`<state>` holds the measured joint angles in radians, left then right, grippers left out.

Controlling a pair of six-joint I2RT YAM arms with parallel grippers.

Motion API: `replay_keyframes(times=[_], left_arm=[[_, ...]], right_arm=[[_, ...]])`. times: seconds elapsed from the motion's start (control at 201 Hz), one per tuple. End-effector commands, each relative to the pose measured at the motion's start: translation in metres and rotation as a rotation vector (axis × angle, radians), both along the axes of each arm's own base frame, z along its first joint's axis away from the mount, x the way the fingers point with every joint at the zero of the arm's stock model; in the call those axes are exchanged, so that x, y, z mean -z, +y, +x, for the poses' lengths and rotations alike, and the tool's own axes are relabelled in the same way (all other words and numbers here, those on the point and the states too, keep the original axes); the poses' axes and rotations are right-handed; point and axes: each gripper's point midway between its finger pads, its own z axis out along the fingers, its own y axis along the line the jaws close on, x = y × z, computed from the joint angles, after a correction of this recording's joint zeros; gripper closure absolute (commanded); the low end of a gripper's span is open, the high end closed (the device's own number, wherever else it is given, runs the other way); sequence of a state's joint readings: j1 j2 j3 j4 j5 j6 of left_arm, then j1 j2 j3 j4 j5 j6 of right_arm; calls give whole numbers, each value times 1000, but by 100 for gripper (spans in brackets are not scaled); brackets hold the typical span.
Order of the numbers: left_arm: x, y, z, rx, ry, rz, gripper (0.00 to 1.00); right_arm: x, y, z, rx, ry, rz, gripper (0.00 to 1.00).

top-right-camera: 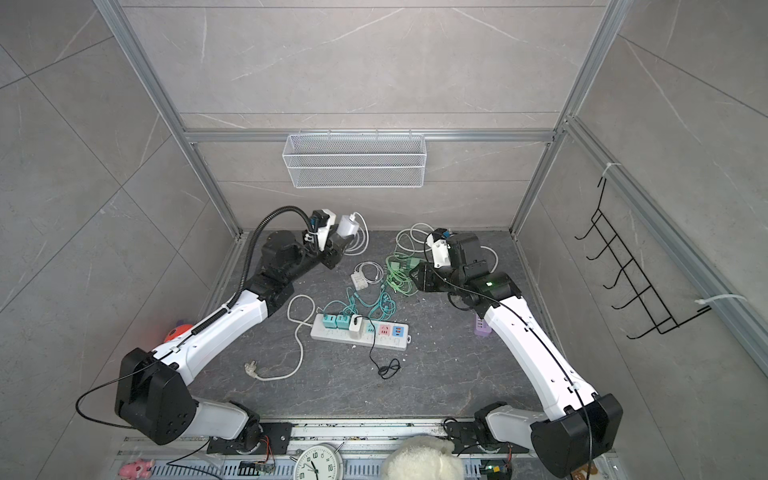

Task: Insert the plug
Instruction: 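Carry the white charger toward the right gripper while right gripper approaches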

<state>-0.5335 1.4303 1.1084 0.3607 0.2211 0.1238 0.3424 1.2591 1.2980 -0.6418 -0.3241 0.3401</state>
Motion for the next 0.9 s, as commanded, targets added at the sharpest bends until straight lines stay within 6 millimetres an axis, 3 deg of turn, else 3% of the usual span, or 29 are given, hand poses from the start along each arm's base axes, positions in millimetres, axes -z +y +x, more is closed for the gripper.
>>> replay_keyframes(times=[0.0,0.179,0.423,0.896], left_arm=[[-39,-29,-26,132,-163,-147,83],[-16,-79,-46,259,-186,-156,83],[0,-112,-57,351,-162,-183,83],[5,-127,-81,419,-160,-172,83]], right_arm=[[-24,4,-11,-52,17,113,56],[-54,2,-7,-68,14,278,56],[-69,-3,-8,-55,19,334,56],[-59,-5,6,-36,67,279,53]])
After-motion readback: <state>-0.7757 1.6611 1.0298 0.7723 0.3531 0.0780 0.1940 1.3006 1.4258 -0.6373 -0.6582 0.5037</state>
